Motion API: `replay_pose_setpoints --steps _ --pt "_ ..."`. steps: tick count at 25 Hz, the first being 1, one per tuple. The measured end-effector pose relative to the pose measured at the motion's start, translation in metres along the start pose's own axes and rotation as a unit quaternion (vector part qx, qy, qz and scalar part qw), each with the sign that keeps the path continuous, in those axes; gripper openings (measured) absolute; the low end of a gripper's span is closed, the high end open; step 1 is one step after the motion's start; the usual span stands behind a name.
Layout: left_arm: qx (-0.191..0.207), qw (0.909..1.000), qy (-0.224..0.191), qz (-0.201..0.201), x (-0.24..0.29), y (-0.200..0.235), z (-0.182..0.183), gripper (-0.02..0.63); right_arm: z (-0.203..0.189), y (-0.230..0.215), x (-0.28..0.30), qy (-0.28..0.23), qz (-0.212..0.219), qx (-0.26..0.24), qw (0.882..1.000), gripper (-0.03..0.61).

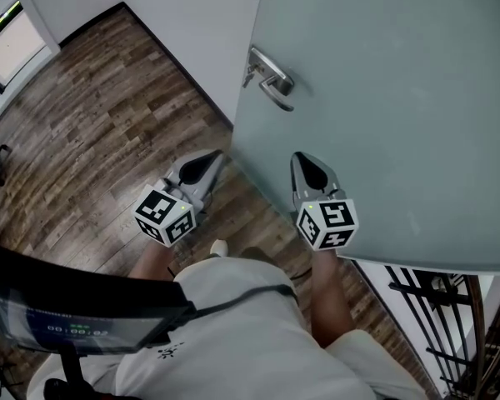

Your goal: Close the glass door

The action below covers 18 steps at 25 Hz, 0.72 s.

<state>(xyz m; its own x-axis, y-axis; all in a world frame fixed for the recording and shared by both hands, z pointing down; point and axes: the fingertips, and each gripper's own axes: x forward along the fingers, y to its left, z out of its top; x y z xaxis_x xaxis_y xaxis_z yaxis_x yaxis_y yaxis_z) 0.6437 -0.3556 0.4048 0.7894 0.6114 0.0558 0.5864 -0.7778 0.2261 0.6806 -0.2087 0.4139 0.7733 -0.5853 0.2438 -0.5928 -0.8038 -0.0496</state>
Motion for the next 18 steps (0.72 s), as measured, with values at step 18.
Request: replay_pose_setpoints --steps 18 --pt "-0.011 0.9956 -0.008 0.092 -0.021 0.02 0.0 0.005 -0.023 -0.066 0.146 0.135 0.042 -0.216 0.966 0.181"
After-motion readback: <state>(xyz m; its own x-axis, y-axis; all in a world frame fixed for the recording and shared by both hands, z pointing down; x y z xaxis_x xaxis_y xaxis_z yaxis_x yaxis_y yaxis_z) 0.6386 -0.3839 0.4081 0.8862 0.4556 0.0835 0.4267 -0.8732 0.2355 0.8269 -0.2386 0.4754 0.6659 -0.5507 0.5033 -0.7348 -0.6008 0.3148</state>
